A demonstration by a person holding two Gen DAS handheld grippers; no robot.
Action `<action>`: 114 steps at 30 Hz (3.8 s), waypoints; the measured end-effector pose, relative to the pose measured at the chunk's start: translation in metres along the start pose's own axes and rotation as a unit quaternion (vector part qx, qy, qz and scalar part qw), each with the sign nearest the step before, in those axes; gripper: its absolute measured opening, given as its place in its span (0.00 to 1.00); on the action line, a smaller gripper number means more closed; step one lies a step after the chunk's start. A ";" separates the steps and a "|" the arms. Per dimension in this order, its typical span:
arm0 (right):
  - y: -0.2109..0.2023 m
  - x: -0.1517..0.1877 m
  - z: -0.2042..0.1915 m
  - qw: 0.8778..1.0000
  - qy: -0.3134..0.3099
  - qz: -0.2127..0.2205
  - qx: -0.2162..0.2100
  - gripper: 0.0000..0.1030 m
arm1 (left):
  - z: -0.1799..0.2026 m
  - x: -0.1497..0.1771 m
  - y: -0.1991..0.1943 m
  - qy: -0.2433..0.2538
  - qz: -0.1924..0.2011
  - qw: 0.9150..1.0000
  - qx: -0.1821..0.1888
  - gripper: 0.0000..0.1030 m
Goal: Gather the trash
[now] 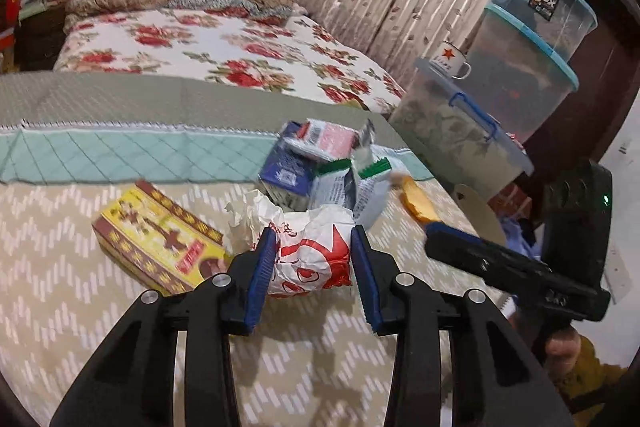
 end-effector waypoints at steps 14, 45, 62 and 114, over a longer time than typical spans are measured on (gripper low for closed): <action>0.029 -0.008 -0.033 0.999 -0.043 -0.009 0.009 0.58 | -0.003 0.019 -0.005 -0.022 -0.016 0.999 0.047 0.35; 0.056 -0.003 -0.034 0.996 -0.079 -0.024 0.034 0.16 | -0.005 0.042 -0.027 -0.029 -0.018 0.999 0.042 0.32; -0.036 0.050 0.005 1.000 -0.023 -0.010 0.006 0.12 | 0.029 0.065 -0.026 0.015 -0.053 0.995 0.082 0.25; -0.054 0.061 0.069 0.996 0.063 0.031 0.060 0.78 | 0.009 0.060 -0.049 -0.012 -0.047 0.999 0.020 0.87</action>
Point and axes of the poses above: each gripper's, at about its wrist camera, not at the fingertips, and y roughly the way its jaws point, z to its right, x to its underside, the point moved 6 cm from there along y, roughly the way its jaws point
